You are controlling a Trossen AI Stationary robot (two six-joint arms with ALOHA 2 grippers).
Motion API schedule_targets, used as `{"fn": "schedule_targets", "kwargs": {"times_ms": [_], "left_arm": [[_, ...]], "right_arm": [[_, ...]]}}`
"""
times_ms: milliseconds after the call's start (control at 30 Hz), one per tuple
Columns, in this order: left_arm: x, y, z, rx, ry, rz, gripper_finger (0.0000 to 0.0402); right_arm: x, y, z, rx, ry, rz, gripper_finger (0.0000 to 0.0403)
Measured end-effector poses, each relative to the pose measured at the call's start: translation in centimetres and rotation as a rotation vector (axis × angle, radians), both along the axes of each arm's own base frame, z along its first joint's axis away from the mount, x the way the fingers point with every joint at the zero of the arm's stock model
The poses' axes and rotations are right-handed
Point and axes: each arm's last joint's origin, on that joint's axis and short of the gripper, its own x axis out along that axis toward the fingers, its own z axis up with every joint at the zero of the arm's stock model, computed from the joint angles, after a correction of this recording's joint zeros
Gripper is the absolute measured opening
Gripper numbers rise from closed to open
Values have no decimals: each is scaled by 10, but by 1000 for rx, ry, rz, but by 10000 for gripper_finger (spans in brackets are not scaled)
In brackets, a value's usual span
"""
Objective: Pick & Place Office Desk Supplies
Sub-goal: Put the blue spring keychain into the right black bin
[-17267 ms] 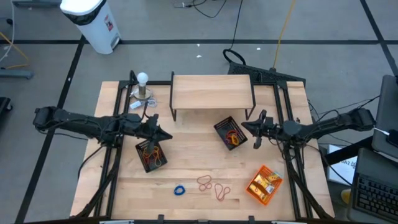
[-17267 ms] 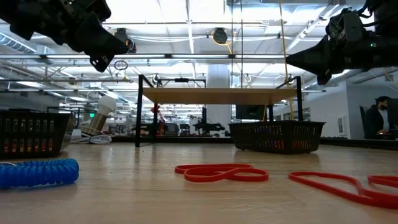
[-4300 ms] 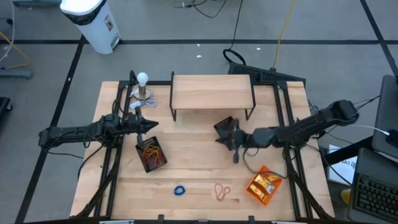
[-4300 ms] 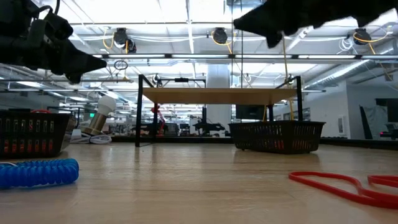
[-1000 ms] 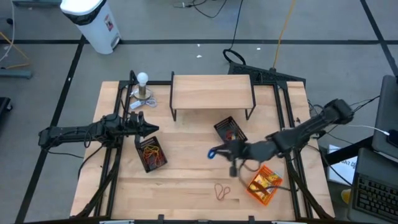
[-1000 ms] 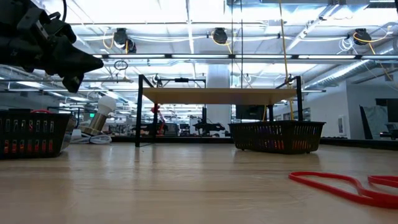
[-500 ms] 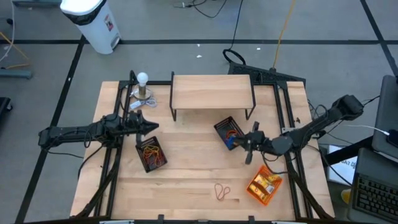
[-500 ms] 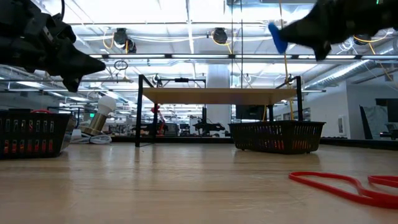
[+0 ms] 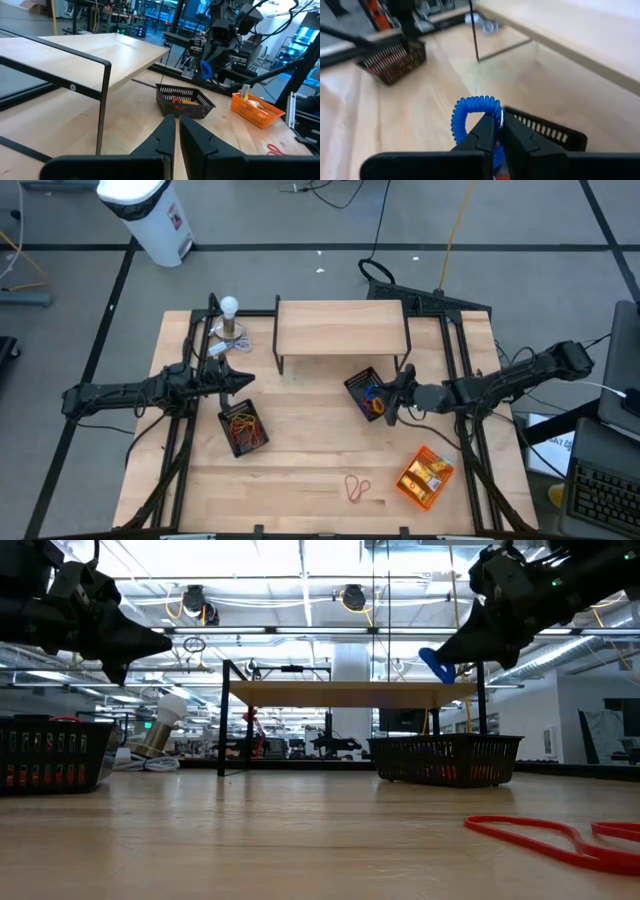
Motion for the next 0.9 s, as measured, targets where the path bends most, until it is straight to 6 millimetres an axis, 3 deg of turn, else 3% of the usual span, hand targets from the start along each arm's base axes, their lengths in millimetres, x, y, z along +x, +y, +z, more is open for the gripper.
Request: {"fn": "schedule_targets", "kwargs": {"times_ms": [267,633,900], "left_arm": [[0,0,0,4,-1,10,24],[0,1,2,18,-13,23,24],[0,1,2,15,-15,21,24]], "right_arm": [[2,-18,-12,69,111,-107,11],[10,-20,-31,82,203,-148,11],[11,-25,-34,93,216,-174,11]]}}
